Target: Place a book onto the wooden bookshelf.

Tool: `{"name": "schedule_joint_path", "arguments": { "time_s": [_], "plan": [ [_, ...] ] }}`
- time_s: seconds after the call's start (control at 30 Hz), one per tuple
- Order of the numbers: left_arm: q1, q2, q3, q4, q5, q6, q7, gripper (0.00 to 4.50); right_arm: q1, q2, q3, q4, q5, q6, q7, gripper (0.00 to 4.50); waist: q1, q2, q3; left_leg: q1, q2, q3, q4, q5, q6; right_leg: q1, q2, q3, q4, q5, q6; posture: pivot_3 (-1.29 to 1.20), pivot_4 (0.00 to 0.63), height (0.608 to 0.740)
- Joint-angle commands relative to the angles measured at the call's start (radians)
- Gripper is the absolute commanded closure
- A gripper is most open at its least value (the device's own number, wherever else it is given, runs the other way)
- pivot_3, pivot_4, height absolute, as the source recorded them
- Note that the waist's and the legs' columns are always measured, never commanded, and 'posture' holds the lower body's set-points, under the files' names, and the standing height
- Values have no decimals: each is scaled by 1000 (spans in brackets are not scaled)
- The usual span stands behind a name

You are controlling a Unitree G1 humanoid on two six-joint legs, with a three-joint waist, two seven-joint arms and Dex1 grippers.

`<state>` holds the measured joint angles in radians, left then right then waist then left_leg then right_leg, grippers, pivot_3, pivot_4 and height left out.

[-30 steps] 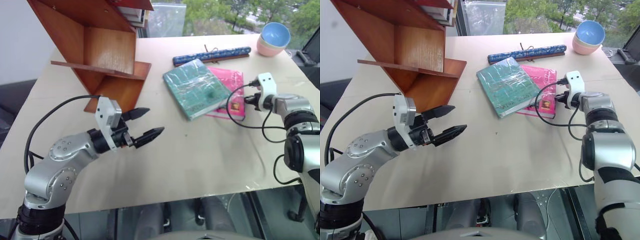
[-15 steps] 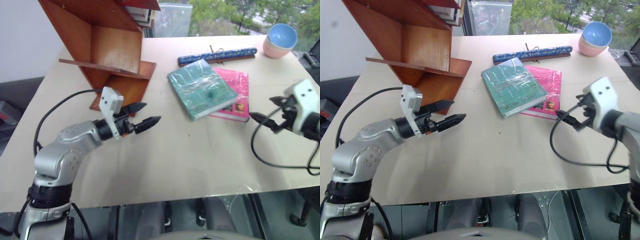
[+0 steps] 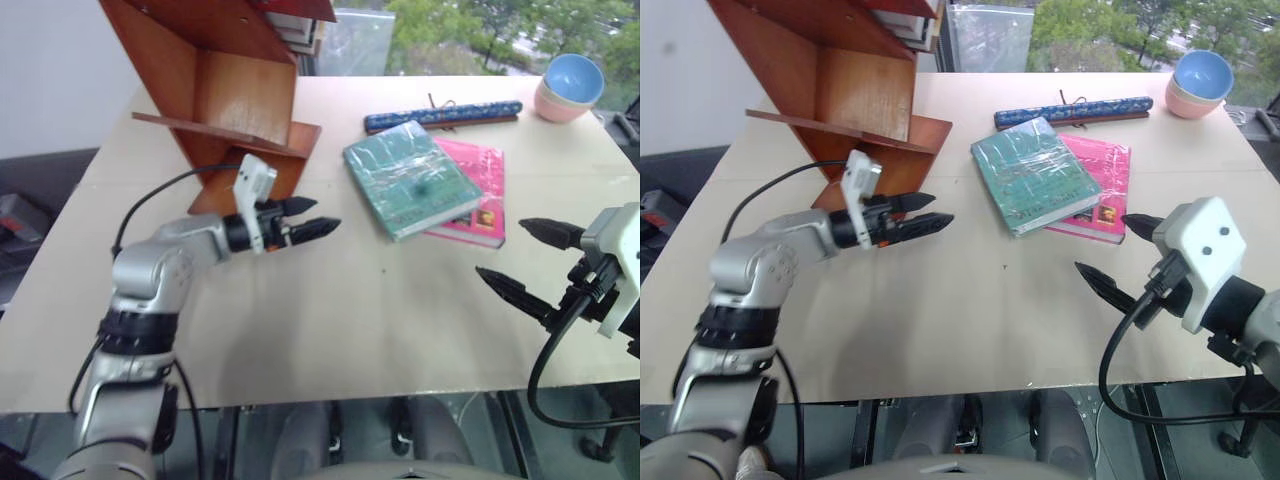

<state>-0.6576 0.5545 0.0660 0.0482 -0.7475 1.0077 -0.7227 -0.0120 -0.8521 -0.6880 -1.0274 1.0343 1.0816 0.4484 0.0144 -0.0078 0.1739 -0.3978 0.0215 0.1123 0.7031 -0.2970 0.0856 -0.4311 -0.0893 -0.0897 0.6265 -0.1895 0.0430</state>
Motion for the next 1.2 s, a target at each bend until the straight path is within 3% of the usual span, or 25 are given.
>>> {"name": "schedule_joint_path", "arguments": {
  "time_s": [0.03,0.2,0.3,0.4,0.73,0.9,1.0,1.2],
  "plan": [
    [-103,-105,113,125,-83,229,163,0,14,-72,-22,-20,114,-84,-110,30,1,-1,0,0,0,0,0,0,0,0,0,0,0,0,0,0,150,738],
    [-267,-316,329,430,-87,291,450,0,5,-164,50,-20,189,-173,-219,30,2,-7,2,-1,0,-1,1,0,0,0,0,-1,0,0,0,0,150,738],
    [-360,-412,454,619,-98,190,601,0,3,-196,82,-20,216,-201,-274,30,2,-10,2,-2,0,-1,1,0,0,0,-1,-1,0,2,-3,0,150,738],
    [-409,-473,497,745,-75,85,675,0,-6,-223,115,-20,227,-218,-324,30,2,-11,3,-2,0,-1,1,0,1,0,-1,-1,-1,2,-4,0,150,738],
    [-451,-551,517,992,-42,-139,566,0,9,-297,133,-20,302,-274,-432,30,10,-12,1,-1,-1,-1,1,0,1,1,-2,-2,0,2,-4,0,150,738],
    [-482,-556,537,1094,-56,-149,485,0,27,-325,124,-20,324,-290,-453,30,17,-12,0,-1,-1,-1,1,0,1,1,-2,-2,0,2,-4,0,150,738],
    [-500,-554,542,1152,-58,-97,442,728,32,-344,116,-20,338,-297,-466,0,23,-12,0,-2,-1,-1,1,0,1,1,-1,-2,-1,2,-4,0,150,738],
    [-517,-532,546,1177,-46,-24,393,3649,29,-371,123,-20,356,-312,-492,0,25,-12,0,-2,-1,-1,1,-1,1,1,-1,-3,-1,2,-4,0,150,738]
  ]
}}
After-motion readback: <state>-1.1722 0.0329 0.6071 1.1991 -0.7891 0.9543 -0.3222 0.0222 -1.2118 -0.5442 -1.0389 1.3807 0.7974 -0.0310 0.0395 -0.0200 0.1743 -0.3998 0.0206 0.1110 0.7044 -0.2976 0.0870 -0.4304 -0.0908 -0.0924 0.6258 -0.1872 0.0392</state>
